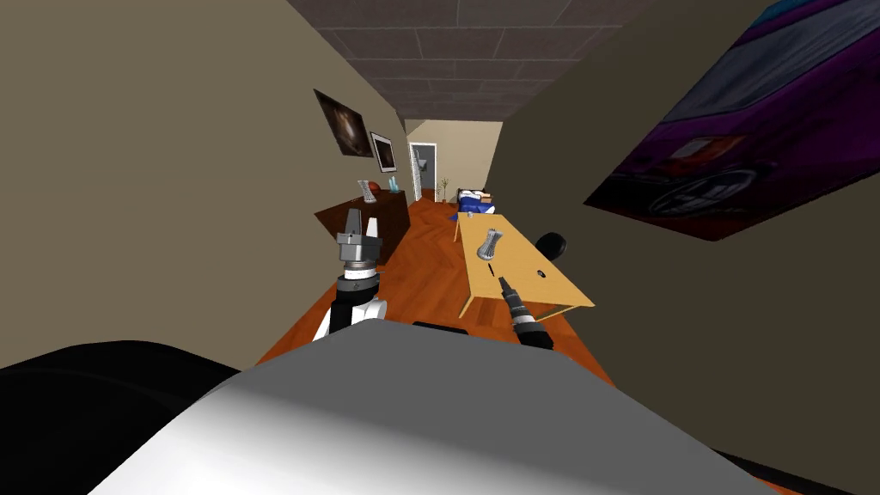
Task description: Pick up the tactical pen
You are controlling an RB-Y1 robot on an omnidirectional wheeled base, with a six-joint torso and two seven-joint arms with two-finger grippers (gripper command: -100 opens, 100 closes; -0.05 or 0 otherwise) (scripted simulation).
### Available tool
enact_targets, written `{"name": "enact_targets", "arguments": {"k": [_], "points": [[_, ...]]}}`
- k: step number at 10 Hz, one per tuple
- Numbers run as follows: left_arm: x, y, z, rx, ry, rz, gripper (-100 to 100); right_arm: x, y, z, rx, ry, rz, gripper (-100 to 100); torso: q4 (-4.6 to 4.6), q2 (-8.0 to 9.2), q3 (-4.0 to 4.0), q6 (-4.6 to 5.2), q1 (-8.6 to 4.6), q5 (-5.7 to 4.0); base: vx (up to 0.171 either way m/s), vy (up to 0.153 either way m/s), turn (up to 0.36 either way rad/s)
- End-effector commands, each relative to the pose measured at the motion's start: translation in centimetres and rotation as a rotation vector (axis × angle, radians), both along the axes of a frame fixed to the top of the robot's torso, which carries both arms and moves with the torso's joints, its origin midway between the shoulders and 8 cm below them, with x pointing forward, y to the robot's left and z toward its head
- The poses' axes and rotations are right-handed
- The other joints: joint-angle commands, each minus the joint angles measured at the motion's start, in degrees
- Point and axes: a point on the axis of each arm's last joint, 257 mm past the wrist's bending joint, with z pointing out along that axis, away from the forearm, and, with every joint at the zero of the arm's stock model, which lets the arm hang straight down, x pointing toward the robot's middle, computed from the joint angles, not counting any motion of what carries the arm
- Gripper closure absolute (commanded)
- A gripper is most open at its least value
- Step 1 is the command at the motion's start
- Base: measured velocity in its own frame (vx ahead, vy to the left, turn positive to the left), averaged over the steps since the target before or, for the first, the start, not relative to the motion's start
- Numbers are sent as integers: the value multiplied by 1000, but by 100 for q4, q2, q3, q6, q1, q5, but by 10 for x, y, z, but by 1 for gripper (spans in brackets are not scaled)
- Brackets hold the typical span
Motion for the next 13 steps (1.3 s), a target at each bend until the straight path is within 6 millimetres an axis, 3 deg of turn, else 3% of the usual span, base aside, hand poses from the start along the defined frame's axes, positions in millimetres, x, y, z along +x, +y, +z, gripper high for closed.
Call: {"name": "enact_targets", "arguments": {"k": [1,3,4,6,7,9,10,12,13], "points": [[0,0,0,0,0,0,0,-6,-3,-27,-36,76,4,-100,0,0,0,0,0,0,-6,71,239],[0,0,0,0,0,0,0,-24,-13,-76,-94,206,11,-100,-2,-8,-5,-5,-7,-2,6,88,402],[0,0,0,0,0,0,0,-24,-13,-76,-94,206,11,-100,-3,-12,-7,-4,-2,-1,27,69,89],[0,0,0,0,0,0,0,-48,-27,-122,-152,335,14,-100,-4,-18,-10,-3,-12,-3,42,65,321],[0,0,0,0,0,0,0,-49,-28,-124,-152,339,13,-100,-5,-24,-14,-5,-14,-3,39,30,159],[0,0,0,0,0,0,0,-80,-49,-168,-210,474,10,-100,-5,-20,-12,-2,-27,-6,48,28,295],[0,0,0,0,0,0,0,-80,-49,-168,-210,474,10,-100,-5,-24,-14,-2,-28,-6,52,14,192],[0,0,0,0,0,0,0,-116,-76,-207,-266,607,-1,-100,-6,-24,-14,-1,-32,-7,62,10,364],[0,0,0,0,0,0,0,-116,-76,-207,-266,607,-1,-100,-6,-29,-17,-4,-36,-7,55,-12,116]]}}
